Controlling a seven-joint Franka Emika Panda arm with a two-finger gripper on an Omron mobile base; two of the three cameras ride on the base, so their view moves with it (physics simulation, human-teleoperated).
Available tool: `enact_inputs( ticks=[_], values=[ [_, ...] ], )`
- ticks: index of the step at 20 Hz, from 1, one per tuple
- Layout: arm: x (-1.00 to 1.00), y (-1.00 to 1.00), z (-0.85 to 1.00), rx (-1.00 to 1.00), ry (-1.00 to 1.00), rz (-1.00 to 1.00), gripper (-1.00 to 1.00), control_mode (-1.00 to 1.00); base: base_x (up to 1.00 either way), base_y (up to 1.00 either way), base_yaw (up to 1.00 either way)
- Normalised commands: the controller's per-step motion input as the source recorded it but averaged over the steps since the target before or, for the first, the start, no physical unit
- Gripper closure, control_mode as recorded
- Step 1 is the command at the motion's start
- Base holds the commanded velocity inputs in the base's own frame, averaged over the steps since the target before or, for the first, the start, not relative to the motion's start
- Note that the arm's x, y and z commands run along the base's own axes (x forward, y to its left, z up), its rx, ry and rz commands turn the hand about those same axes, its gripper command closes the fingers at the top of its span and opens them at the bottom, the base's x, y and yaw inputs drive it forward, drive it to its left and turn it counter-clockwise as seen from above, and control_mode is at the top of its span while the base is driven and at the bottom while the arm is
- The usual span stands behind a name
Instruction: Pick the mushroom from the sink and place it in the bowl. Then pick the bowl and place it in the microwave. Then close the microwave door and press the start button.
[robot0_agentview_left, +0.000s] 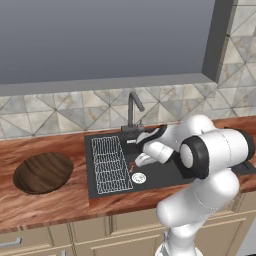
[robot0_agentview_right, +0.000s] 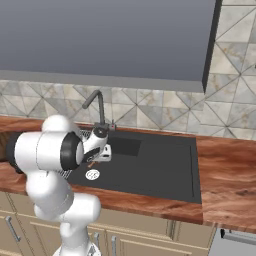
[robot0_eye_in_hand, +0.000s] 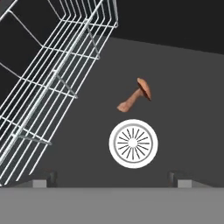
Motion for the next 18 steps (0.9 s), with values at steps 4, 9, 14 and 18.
enact_inputs(
  ticks=[4, 9, 14, 18],
  values=[
    [0.22, 0.00, -0.23, 0.01, 0.00, 0.00, -1.00, -1.00, 0.00, 0.00, 0.00],
    [0.22, 0.00, -0.18, 0.03, 0.00, 0.00, -1.00, -1.00, 0.00, 0.00, 0.00],
    [0.28, 0.00, -0.13, 0.04, 0.00, 0.04, -1.00, -1.00, 0.00, 0.00, 0.00],
    [0.26, 0.00, -0.19, 0.03, 0.00, 0.11, -1.00, -1.00, 0.00, 0.00, 0.00]
  ],
)
